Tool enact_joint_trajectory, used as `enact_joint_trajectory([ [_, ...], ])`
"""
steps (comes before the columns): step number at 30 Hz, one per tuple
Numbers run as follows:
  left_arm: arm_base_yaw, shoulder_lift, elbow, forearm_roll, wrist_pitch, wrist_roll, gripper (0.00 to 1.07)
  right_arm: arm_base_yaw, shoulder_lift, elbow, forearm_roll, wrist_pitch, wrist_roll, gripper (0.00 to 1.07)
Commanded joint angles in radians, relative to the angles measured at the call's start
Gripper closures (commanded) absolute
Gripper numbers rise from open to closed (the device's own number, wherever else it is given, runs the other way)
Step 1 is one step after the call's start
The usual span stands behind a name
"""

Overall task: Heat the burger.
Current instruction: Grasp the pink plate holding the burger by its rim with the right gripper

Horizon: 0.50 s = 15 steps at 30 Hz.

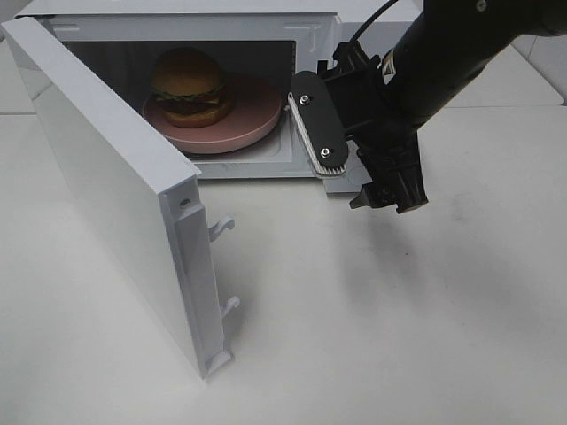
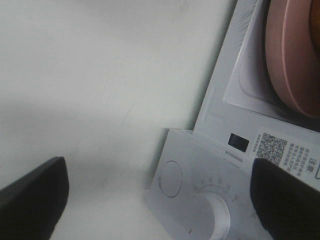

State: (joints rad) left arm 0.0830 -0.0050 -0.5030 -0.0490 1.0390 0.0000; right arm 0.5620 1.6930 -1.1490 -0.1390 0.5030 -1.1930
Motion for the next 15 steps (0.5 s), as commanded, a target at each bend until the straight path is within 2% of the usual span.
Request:
enact_joint_trajectory([
  [1, -0.004, -0.019, 0.004, -0.003, -0.002, 0.0, 0.2, 0.007, 0.037, -0.043, -0.013, -0.031, 0.008, 0.14],
  [7, -0.004, -0.019, 0.004, -0.003, -0.002, 0.0, 0.2, 0.052, 0.088, -0.1, -0.063, -0.083, 0.031, 0.15],
  [15, -0.004, -0.019, 0.004, -0.003, -0.002, 0.0, 0.2, 0.073, 0.151, -0.158, -0.064, -0.133, 0.049, 0.17],
])
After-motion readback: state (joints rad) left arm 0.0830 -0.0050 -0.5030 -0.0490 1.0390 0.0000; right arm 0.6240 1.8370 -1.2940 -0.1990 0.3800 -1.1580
